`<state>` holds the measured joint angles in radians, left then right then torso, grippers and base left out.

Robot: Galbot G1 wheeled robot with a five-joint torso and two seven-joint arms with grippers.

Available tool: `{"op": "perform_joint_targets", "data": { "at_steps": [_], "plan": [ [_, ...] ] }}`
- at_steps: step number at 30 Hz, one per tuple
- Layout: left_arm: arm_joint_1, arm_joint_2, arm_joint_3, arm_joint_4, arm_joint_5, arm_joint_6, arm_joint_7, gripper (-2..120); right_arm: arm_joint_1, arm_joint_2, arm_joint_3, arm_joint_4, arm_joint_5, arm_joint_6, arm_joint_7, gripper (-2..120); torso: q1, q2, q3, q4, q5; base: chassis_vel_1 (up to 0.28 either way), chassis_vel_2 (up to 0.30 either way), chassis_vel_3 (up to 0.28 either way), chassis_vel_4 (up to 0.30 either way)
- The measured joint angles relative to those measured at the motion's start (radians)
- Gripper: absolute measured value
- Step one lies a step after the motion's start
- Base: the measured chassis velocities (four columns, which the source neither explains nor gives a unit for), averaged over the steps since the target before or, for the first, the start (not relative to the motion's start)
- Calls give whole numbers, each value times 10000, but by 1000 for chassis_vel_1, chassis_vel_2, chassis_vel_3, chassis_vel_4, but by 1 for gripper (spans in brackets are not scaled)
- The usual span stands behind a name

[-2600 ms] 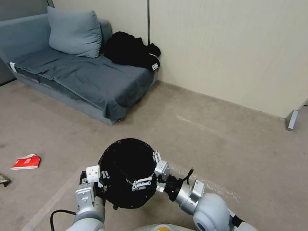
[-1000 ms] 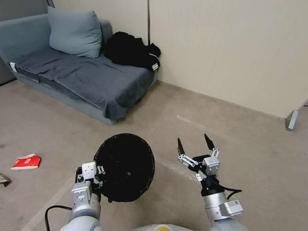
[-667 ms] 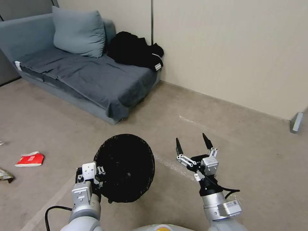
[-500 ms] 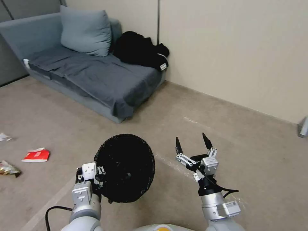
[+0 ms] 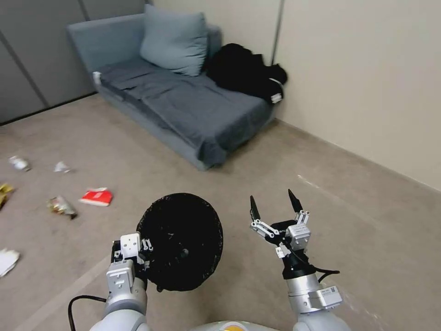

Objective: Pick up the trash bin, then pick up the garbage from the floor and place it into the trash bin.

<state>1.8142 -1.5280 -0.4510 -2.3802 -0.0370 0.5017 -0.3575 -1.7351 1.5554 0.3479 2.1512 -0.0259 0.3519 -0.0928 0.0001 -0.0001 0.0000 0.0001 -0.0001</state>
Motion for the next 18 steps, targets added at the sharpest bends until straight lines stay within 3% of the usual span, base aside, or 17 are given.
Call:
{"op": "perform_joint_targets", "data": {
  "at_steps": [18],
  "plan": [
    [54,84,-6,-43,8,-5,-10,1,68,-33,-26,-126,-496,79,-31,100,0,0,0,-1,1,125,121,126,119]
  ]
}}
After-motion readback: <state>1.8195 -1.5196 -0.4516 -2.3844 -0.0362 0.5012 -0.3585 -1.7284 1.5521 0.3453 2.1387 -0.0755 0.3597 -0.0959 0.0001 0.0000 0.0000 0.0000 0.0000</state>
